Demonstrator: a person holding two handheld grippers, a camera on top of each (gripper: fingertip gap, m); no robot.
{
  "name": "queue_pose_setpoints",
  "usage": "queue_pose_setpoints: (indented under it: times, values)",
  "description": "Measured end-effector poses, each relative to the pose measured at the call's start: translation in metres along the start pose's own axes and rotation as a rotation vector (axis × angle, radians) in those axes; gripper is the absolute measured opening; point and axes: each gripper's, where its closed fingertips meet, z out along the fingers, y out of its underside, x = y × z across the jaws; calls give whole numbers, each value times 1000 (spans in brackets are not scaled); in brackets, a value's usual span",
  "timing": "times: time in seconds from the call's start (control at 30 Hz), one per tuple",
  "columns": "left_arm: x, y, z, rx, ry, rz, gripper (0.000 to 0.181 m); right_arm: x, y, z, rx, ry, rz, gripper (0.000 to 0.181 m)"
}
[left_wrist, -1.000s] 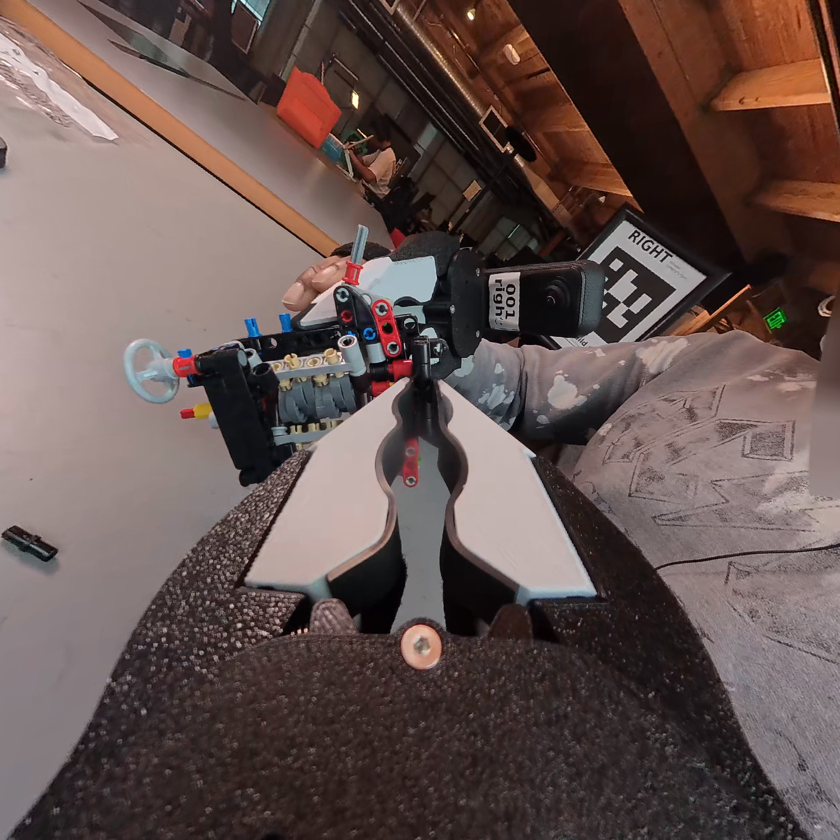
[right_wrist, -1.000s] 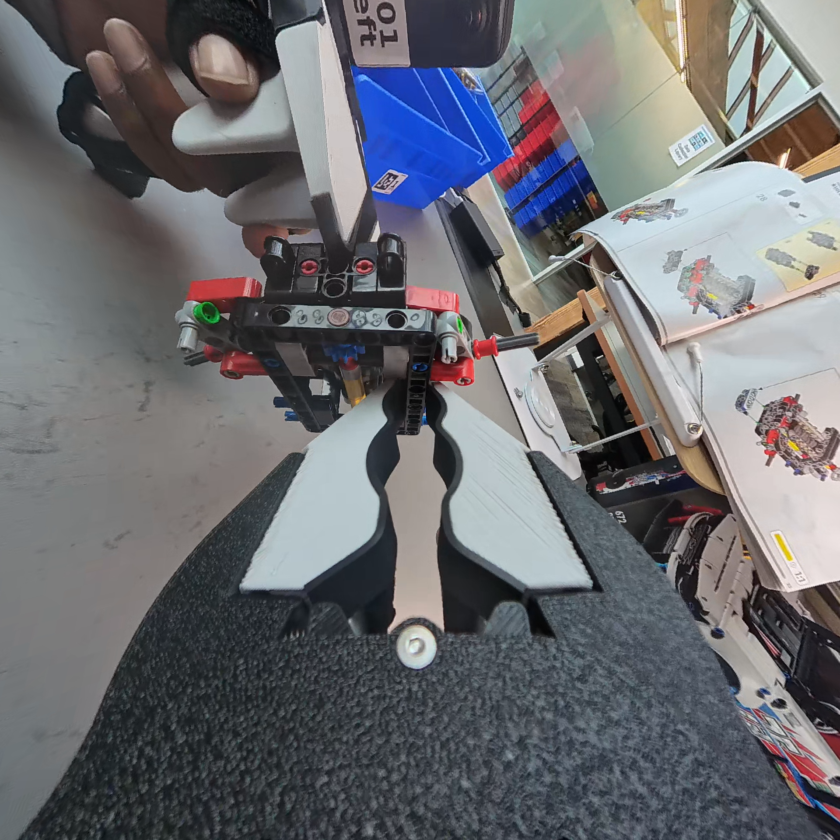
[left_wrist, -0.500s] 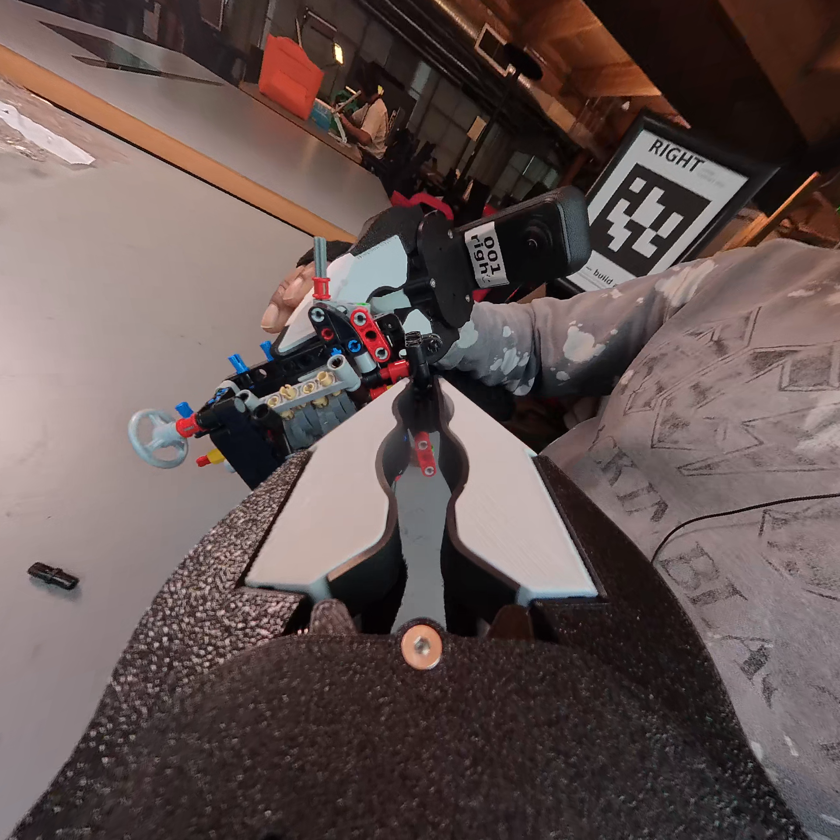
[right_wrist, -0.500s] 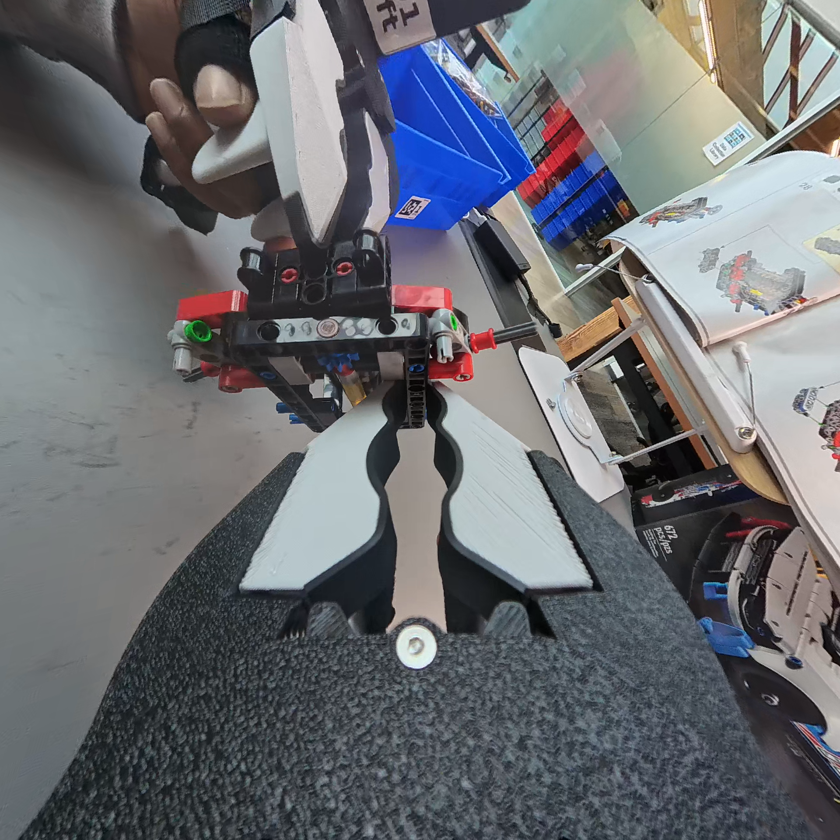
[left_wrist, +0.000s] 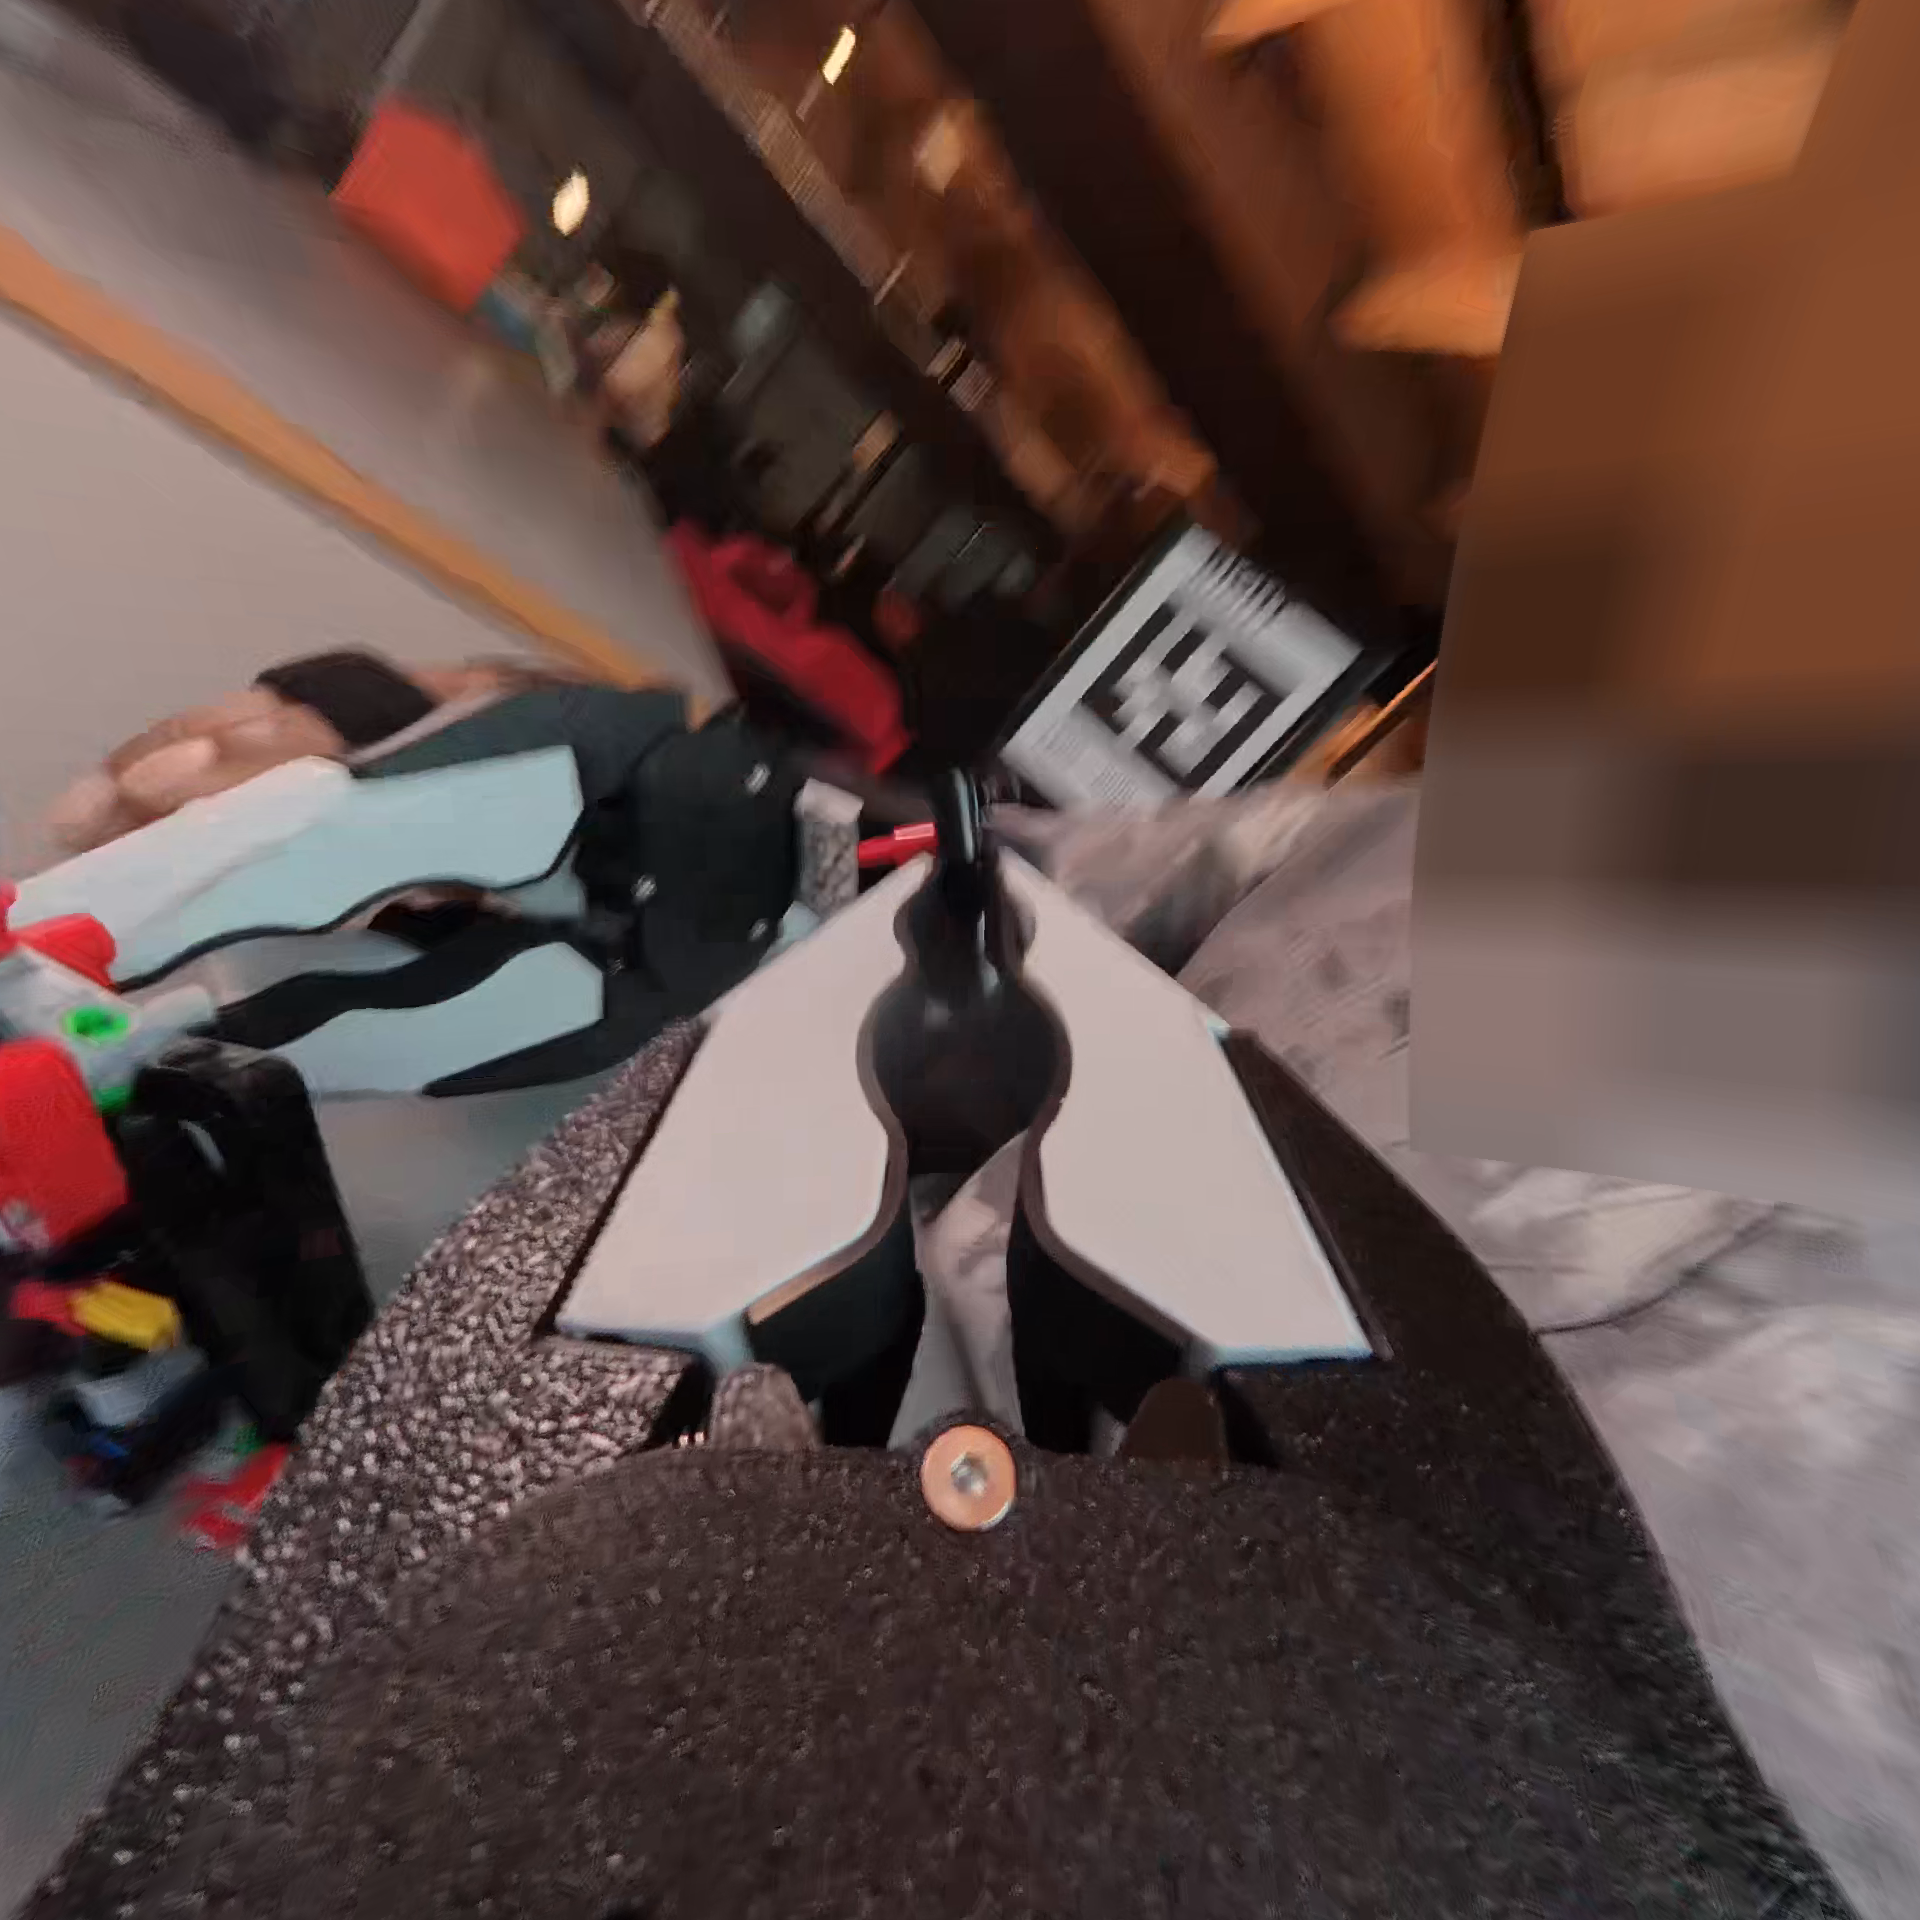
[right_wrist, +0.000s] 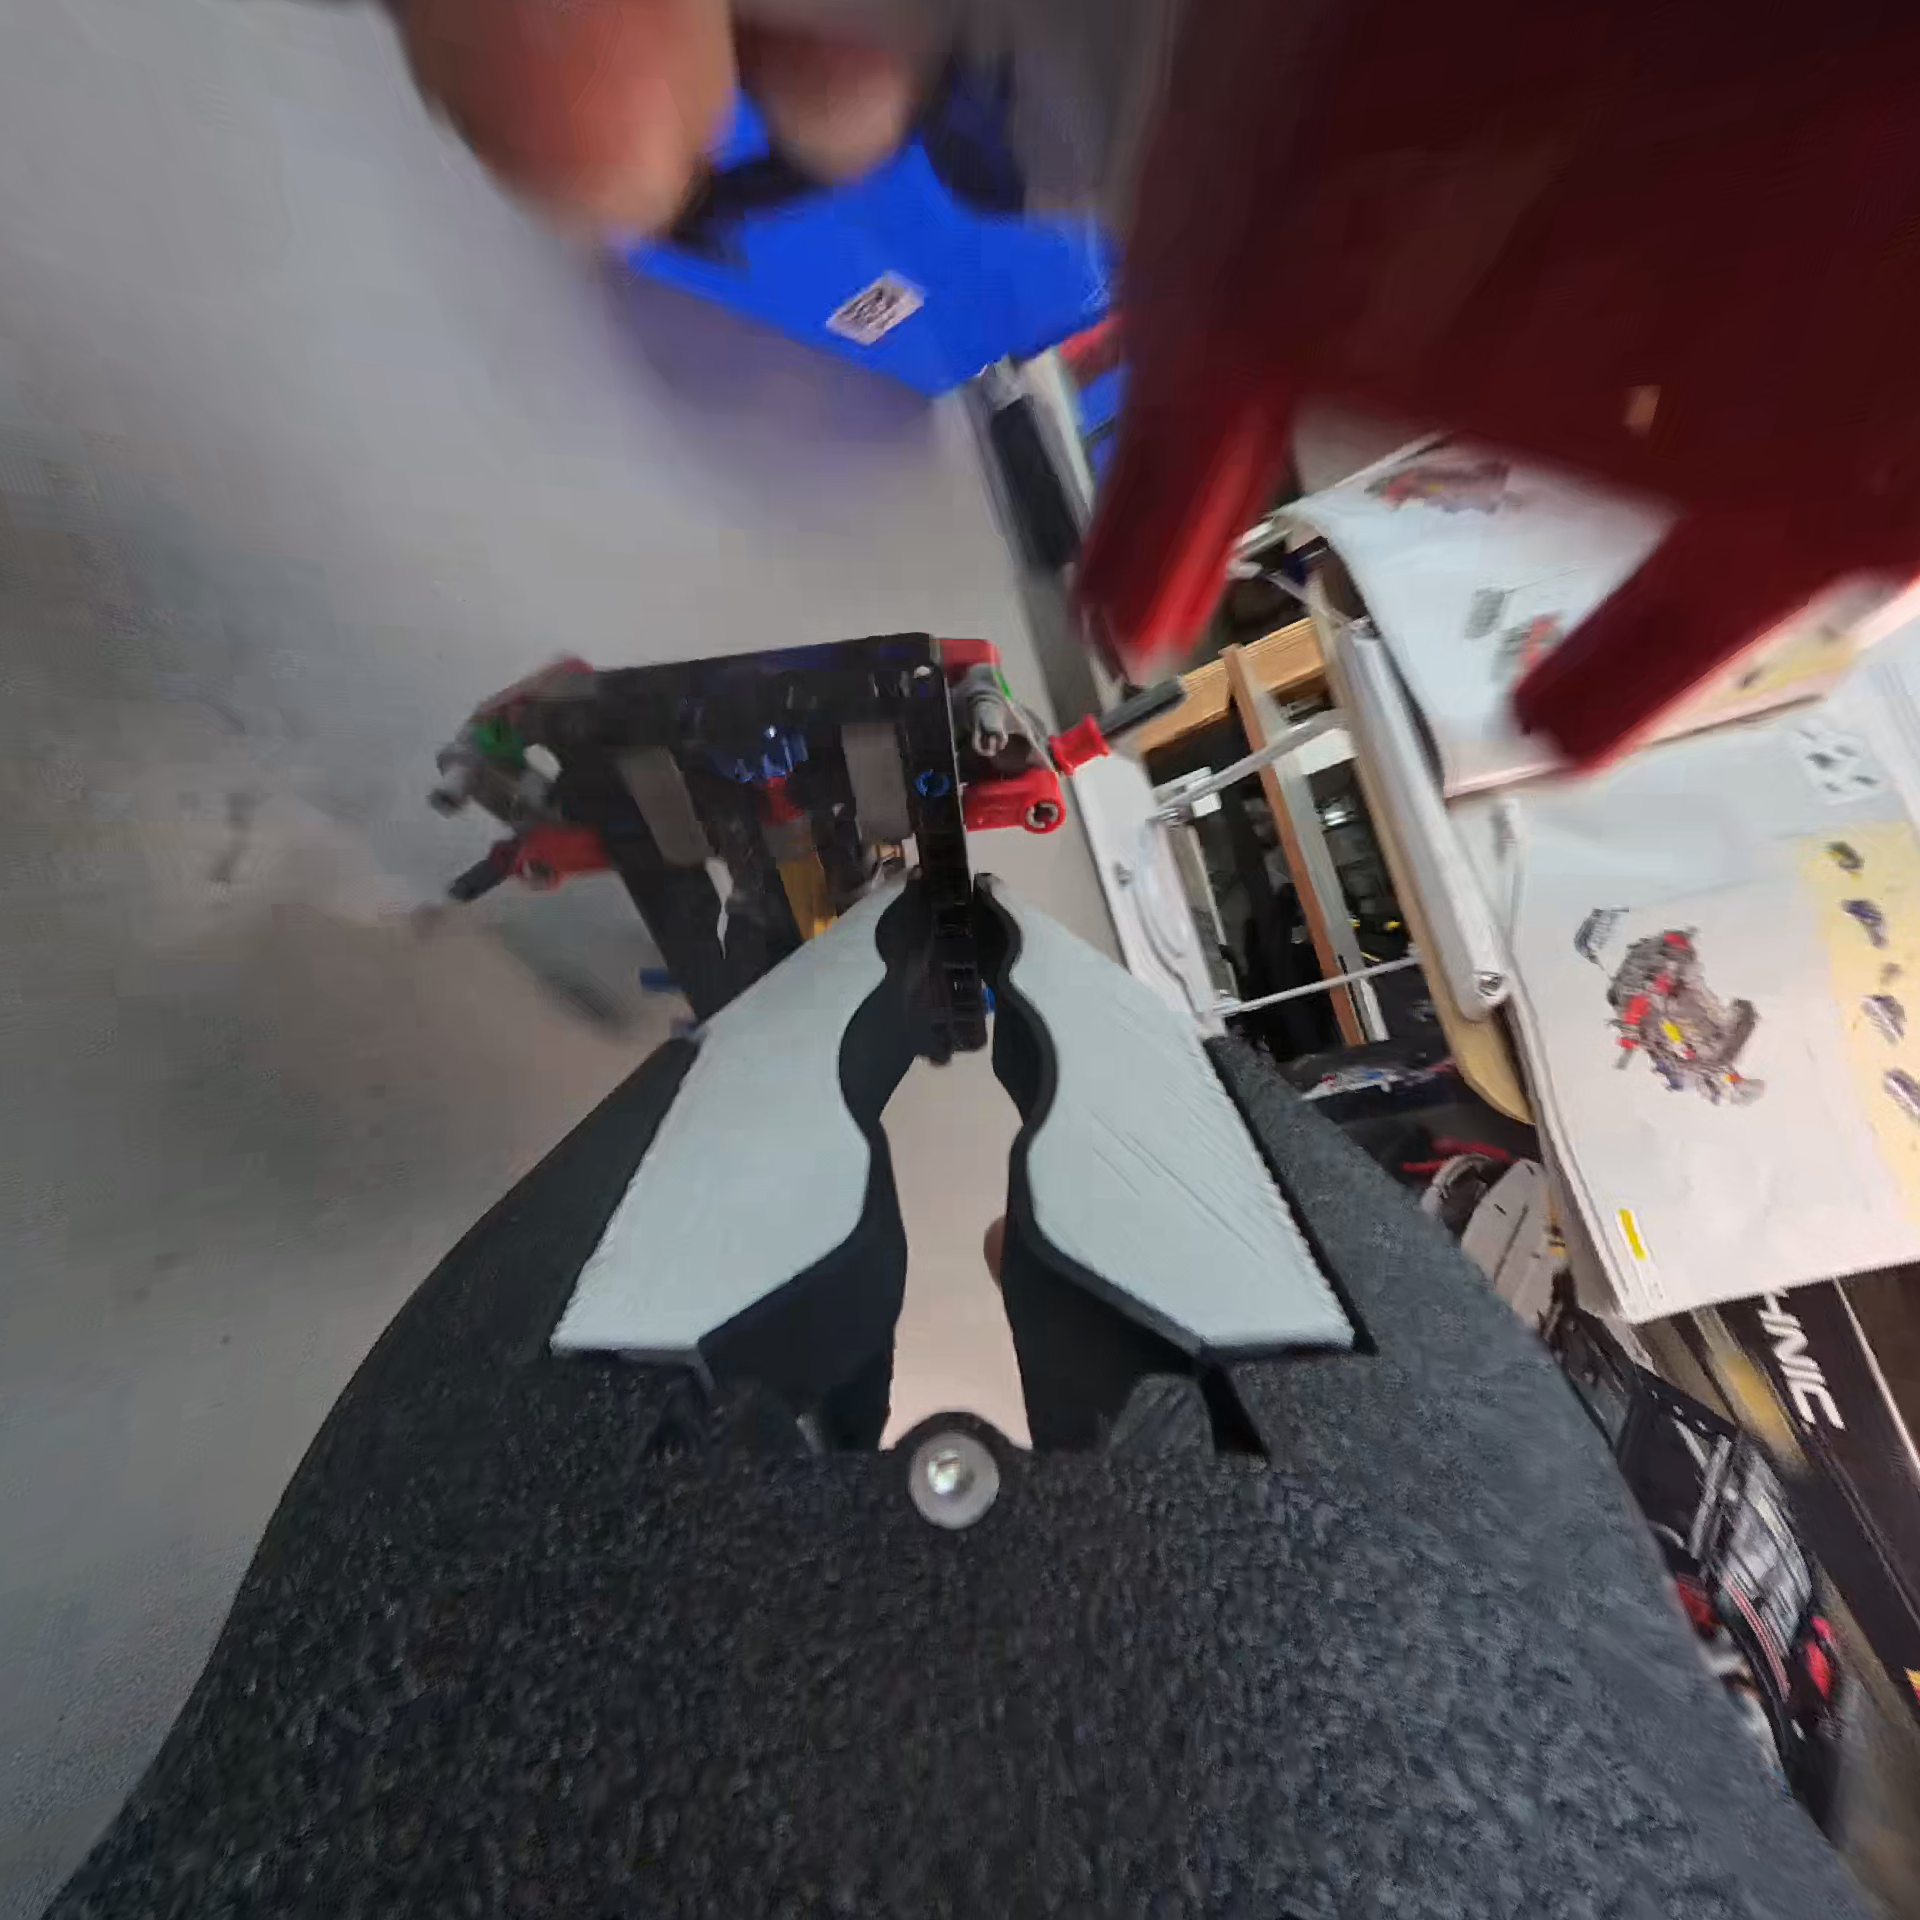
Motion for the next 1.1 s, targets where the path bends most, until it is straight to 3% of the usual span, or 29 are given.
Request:
queue_pose_setpoints:
  times: [0.07, 0.23, 0.4, 0.53, 0.8, 0.97, 1.1]
  values:
    - [-10, -12, -6, 9, -98, 82, 6, 14, -12, -4, 37, 17, 73, 8]
    - [-20, -24, -32, 74, -154, 83, 6, 26, 11, -1, -37, 43, 83, 8]
    - [-37, -26, -48, 119, -207, 59, 6, 38, 22, -3, -60, 107, 70, 8]
    - [-58, -19, -64, 81, -345, 109, 6, 44, 35, -8, -77, 170, 35, 8]
    - [-81, -12, -81, 66, -498, 149, 7, 33, 59, -9, -208, 196, -27, 9]
    - [-87, -9, -88, 50, -537, 166, 7, 13, 60, -15, -294, 102, -43, 15]
    - [-89, -9, -89, 48, -547, 169, 7, 5, 50, -26, -276, -49, 158, 27]
